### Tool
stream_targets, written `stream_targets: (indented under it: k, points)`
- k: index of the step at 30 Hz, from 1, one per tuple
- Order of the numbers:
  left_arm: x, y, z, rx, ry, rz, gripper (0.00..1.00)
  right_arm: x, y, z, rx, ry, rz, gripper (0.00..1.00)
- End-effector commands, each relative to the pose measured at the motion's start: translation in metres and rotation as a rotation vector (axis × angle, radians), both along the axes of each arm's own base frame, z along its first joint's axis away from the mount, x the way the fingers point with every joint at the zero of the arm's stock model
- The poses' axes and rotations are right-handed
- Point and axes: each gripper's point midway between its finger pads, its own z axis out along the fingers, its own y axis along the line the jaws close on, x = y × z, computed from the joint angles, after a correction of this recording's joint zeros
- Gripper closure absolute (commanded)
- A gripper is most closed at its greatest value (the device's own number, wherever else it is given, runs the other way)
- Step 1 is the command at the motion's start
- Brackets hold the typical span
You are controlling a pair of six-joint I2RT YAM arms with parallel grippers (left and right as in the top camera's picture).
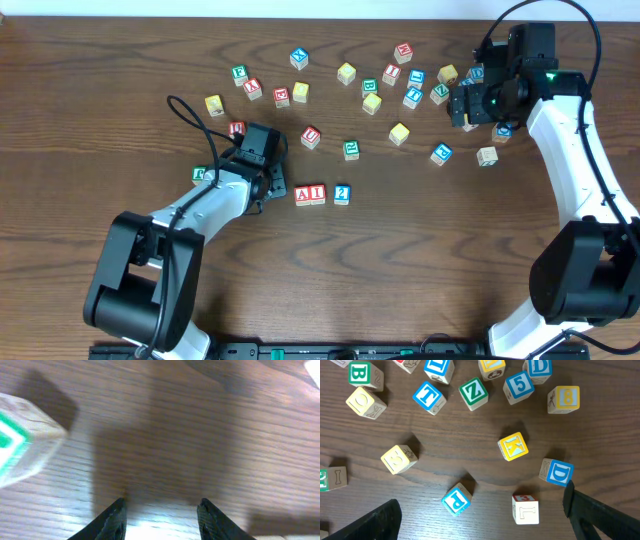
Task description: Spell out AI2
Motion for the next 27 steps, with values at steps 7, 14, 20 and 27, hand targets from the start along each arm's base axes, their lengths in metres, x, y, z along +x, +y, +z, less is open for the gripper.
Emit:
stream_targets:
  k: [7,14,20,27]
  points:
    - [-0.022,-0.024,-0.006,-0.132,0.102,-0.079,0.55,0.004,-0.002,0.014,0.001,-0.035,-0.013,0.01]
    - [-0.040,-0.018,-0.011,-0.106,0.177,-0.085,0.55,0.004,-0.001,0.014,0.001,-0.035,-0.012,0.01]
    - [-0.042,-0.017,-0.011,-0.103,0.186,-0.090,0.55,0.004,0.003,0.014,0.001,-0.035,-0.002,0.01]
    - [-0.044,-0.025,-0.010,-0.141,0.191,-0.132,0.55,0.004,0.004,0.014,0.001,-0.037,-0.002,0.01]
